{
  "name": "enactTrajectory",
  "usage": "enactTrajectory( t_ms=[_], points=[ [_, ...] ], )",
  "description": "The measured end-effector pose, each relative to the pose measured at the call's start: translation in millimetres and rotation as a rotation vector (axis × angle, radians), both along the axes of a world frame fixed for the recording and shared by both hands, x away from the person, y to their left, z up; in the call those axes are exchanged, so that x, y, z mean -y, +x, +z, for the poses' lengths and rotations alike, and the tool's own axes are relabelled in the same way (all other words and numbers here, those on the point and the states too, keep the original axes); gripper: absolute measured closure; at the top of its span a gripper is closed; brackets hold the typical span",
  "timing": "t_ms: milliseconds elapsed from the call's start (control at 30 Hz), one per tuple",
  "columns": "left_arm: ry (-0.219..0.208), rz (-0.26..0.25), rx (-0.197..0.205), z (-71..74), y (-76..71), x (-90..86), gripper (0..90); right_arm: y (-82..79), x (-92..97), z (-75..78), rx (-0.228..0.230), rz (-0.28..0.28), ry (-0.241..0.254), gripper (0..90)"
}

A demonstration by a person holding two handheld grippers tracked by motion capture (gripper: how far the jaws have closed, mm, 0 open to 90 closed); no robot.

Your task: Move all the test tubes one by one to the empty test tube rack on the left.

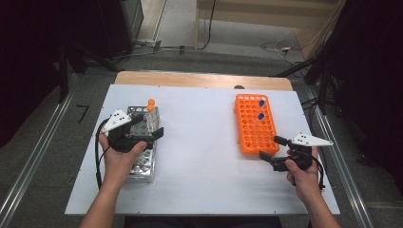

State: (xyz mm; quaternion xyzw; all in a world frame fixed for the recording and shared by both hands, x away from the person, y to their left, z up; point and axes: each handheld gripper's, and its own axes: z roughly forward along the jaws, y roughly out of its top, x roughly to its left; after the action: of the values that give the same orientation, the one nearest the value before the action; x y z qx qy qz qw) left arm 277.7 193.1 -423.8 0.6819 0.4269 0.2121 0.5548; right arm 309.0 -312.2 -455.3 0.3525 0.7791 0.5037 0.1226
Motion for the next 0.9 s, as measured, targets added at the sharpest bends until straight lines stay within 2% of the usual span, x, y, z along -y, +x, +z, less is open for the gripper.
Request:
enactTrajectory(
  t_ms=[67, 200, 400, 467, 567, 667, 700, 733, 833, 900],
  points=[
    [-0.023, -0.011, 0.003, 0.1, -2.4, 0.8, 1.9, 2.9, -0.3, 1.4, 0.005, 0.000, 0.009, 3.8],
    [-0.035, -0.030, 0.012, 1.0, -6.9, 4.5, 0.0, 8.8, -2.6, 4.3, 0.014, -0.016, 0.016, 6.0],
    [-0.027, -0.062, 0.014, 0.6, -10.1, 14.8, 0.0, 23.0, -12.8, 3.5, 0.007, -0.095, -0.006, 21.3],
    [-0.022, -0.073, 0.010, 0.7, -10.5, 18.7, 0.0, 28.8, -16.7, 2.8, 0.014, -0.110, -0.026, 28.0],
    [-0.016, -0.083, 0.008, 0.8, -11.6, 24.7, 0.0, 41.4, -21.1, 1.8, -0.003, -0.099, -0.045, 36.4],
    [-0.013, -0.099, 0.009, 1.0, -12.2, 29.5, 0.0, 52.4, -24.2, 1.9, 0.028, -0.136, -0.103, 42.5],
    [-0.014, -0.103, 0.010, 0.9, -12.4, 31.4, 0.0, 55.8, -24.6, 1.7, 0.017, -0.154, -0.098, 43.6],
    [-0.012, -0.108, 0.010, 0.9, -12.5, 32.8, 0.0, 59.8, -24.5, 0.9, -0.009, -0.151, -0.078, 45.3],
    [-0.007, -0.118, 0.007, 0.4, -12.9, 36.1, 0.0, 68.1, -24.5, -5.8, -0.034, -0.173, -0.087, 51.8],
    [-0.007, -0.122, 0.007, -0.2, -13.3, 37.7, 0.0, 72.7, -24.8, -11.0, -0.053, -0.154, -0.067, 53.0]
  ],
)
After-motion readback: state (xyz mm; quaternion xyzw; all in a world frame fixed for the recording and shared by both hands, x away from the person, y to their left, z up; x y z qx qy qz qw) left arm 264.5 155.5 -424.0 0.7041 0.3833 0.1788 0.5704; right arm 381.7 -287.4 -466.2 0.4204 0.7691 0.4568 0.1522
